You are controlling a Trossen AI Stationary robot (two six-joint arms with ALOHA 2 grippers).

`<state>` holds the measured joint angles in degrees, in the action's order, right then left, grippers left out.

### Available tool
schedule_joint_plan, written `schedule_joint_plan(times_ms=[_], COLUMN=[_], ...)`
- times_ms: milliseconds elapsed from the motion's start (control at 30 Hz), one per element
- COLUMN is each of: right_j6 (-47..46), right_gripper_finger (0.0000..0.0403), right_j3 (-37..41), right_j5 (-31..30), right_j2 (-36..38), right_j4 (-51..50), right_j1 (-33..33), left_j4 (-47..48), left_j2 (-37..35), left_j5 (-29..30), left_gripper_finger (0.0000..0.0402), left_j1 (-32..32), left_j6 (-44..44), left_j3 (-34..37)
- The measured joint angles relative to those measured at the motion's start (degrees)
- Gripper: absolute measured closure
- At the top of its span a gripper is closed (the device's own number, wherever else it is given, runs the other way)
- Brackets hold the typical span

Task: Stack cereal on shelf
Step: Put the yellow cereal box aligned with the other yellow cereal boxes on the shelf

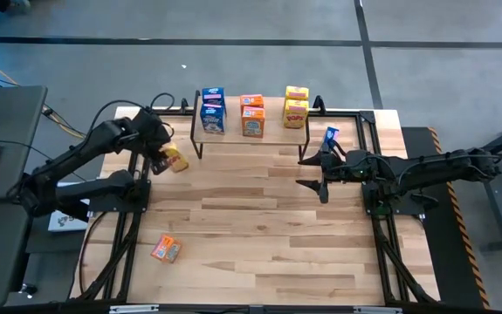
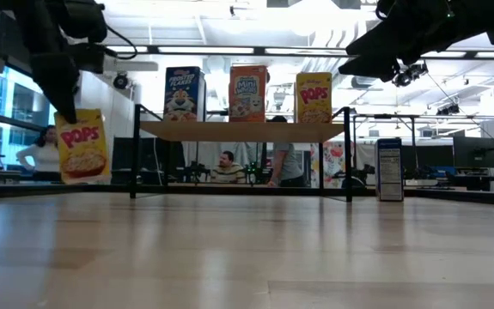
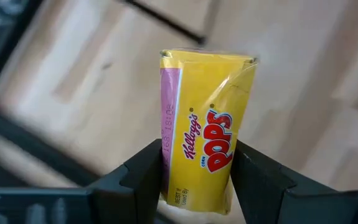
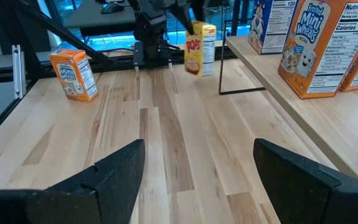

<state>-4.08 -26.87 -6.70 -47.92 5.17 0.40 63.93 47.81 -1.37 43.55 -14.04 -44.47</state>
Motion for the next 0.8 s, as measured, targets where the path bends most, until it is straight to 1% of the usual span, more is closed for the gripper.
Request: schedule_joint_plan(times_ms=[100,500,633,800], right_j6=[0.0,0.0,-0.1,-1.0], right_gripper_finger=[0.0109,0.0109,0.0109,0.0109], right_j3=[0.0,0.0,0.0,0.0], right_j5=[0.0,0.0,0.0,0.0], right_j2=[0.0,0.0,0.0,0.0], right_j4=[0.0,0.0,0.0,1.2], right_j1=[0.0,0.0,0.0,0.0], left_j4=[-0.9,-1.9,-6.1,-15.0], left_j2=[0.0,0.0,0.1,1.5], left_j5=[-2.5,-3.4,-3.4,-3.4], left_gripper_finger=[0.0238,0.0238,0.0238,0.0238], left_j1=[-2.7,-15.5,-20.2,-25.7], left_j6=[3.0,15.4,18.7,19.8], left_j3=[0.0,0.0,0.0,0.0])
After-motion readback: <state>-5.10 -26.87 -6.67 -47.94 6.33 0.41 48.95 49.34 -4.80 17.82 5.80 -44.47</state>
